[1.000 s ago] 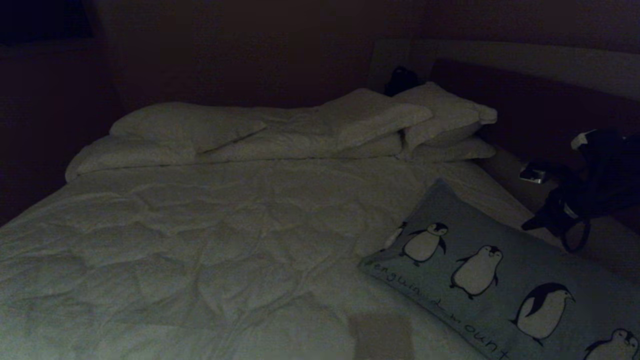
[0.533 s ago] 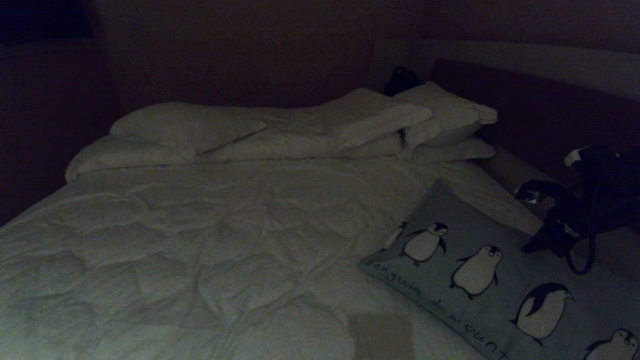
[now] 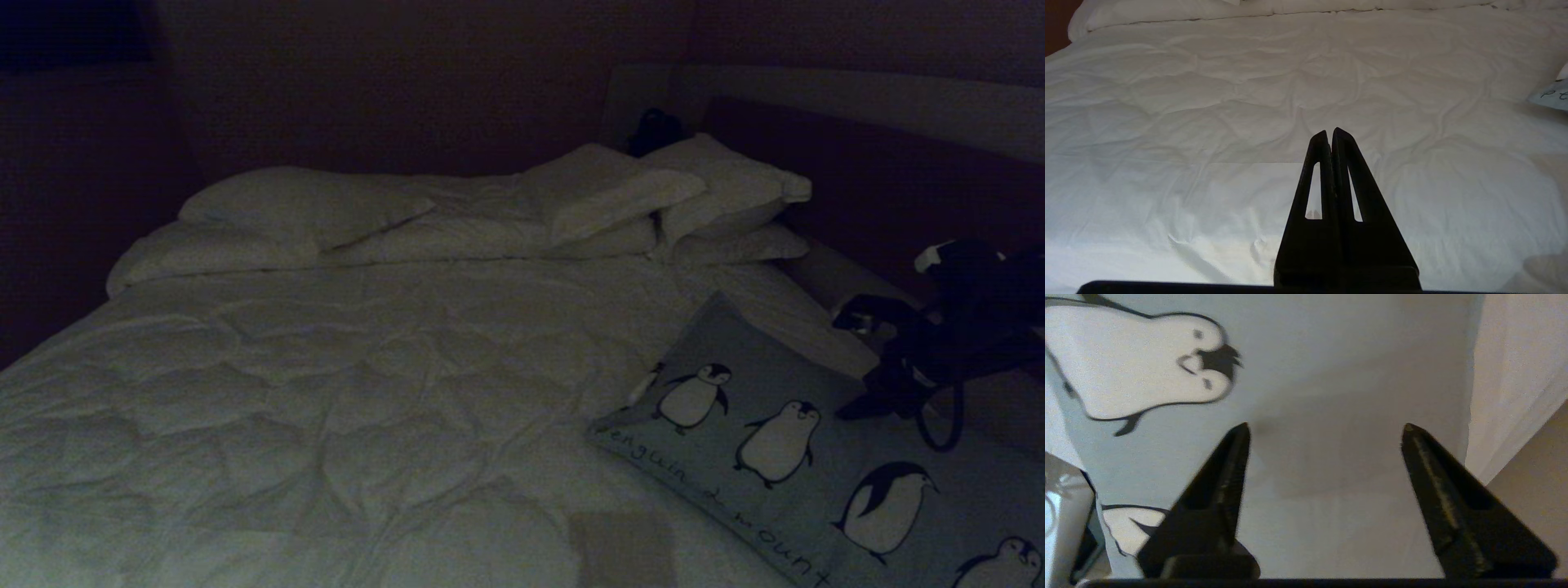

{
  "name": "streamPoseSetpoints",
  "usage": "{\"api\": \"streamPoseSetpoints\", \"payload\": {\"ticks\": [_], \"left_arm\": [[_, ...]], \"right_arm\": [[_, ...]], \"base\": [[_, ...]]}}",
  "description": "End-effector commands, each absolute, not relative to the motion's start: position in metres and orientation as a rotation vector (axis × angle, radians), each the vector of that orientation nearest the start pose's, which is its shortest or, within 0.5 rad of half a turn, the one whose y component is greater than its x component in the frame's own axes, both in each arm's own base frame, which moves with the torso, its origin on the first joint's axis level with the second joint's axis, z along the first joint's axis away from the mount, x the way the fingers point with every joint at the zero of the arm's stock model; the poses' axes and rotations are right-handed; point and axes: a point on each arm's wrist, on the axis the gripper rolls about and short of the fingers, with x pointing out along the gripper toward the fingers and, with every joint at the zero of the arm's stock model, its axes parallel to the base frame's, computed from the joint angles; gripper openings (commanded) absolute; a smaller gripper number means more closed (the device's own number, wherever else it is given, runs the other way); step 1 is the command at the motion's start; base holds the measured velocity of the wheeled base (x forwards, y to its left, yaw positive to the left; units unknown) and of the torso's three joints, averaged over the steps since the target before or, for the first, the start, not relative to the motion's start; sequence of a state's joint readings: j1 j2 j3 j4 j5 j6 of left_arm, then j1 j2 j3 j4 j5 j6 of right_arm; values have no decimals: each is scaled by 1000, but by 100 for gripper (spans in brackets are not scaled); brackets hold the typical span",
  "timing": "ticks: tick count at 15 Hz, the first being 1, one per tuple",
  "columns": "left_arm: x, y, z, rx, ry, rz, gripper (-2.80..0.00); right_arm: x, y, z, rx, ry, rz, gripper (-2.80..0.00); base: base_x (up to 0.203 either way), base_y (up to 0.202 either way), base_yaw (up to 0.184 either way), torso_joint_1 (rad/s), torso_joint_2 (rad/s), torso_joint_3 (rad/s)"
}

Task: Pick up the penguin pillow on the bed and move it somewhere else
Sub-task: Place the pillow at the bedside

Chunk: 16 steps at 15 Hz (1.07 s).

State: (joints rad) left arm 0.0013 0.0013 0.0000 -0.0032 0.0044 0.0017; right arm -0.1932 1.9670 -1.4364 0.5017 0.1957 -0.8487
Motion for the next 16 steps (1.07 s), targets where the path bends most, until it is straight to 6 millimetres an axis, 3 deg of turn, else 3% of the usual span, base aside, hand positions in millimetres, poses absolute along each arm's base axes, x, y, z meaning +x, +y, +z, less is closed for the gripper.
{"api": "streamPoseSetpoints", "payload": {"ticks": [1,8,16], "left_arm": [[-23,0,76,2,-3,6,-280],[-23,0,76,2,-3,6,-280],[-23,0,76,2,-3,6,-280]], "right_arm": [[350,-64,165,-636,928,464,0],[332,-52,171,-762,899,557,0],[347,-47,136,-754,970,629,0]], "base": [[0,0,0,0,0,0],[0,0,0,0,0,0],[0,0,0,0,0,0]]}}
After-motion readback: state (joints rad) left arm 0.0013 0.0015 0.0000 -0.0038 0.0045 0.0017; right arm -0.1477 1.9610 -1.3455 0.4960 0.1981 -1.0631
